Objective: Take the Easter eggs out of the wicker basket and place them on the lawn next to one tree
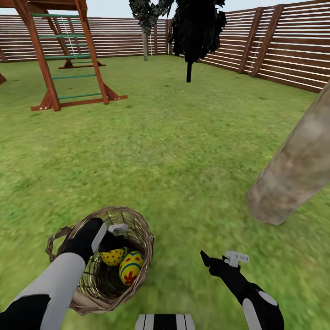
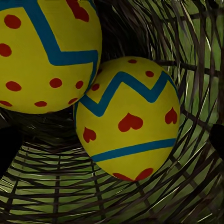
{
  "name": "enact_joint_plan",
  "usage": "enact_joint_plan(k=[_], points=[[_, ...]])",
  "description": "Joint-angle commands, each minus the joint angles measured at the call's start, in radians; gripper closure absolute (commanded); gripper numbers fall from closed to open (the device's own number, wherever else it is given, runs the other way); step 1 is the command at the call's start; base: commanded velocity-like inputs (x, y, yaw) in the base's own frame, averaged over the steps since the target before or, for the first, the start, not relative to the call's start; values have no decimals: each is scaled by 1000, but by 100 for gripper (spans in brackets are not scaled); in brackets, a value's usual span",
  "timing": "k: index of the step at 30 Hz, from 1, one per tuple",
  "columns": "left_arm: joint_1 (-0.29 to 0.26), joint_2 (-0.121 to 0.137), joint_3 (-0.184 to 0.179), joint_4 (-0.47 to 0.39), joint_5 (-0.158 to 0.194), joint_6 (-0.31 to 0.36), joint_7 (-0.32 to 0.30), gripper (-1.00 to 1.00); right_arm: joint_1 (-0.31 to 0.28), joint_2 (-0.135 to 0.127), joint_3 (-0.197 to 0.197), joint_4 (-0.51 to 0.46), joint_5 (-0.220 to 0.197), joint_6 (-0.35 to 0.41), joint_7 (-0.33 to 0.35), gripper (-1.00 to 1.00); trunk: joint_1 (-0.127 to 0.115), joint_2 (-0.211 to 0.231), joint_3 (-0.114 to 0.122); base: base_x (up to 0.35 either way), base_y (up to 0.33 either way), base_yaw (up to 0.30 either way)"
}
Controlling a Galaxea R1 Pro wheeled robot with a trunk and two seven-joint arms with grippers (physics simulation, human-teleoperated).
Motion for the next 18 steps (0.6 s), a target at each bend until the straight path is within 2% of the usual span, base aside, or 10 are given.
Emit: enact_joint_plan(k=[1,6,15,18], points=[[0,0,2,-2,3,4,-10,-100,0,1,-3,-1,-3,6,5,-100,0,-1,-5,0,0,0],[0,0,1,-5,2,4,-25,-100,0,1,-3,-1,-3,6,5,-100,3,-2,-24,0,0,0],[0,0,0,-9,3,4,-31,-100,0,1,-3,0,-3,6,5,-100,3,-2,-24,0,0,0],[0,0,0,-9,3,4,-32,-100,0,1,-3,0,-3,6,5,-100,4,-2,-36,0,0,0]])
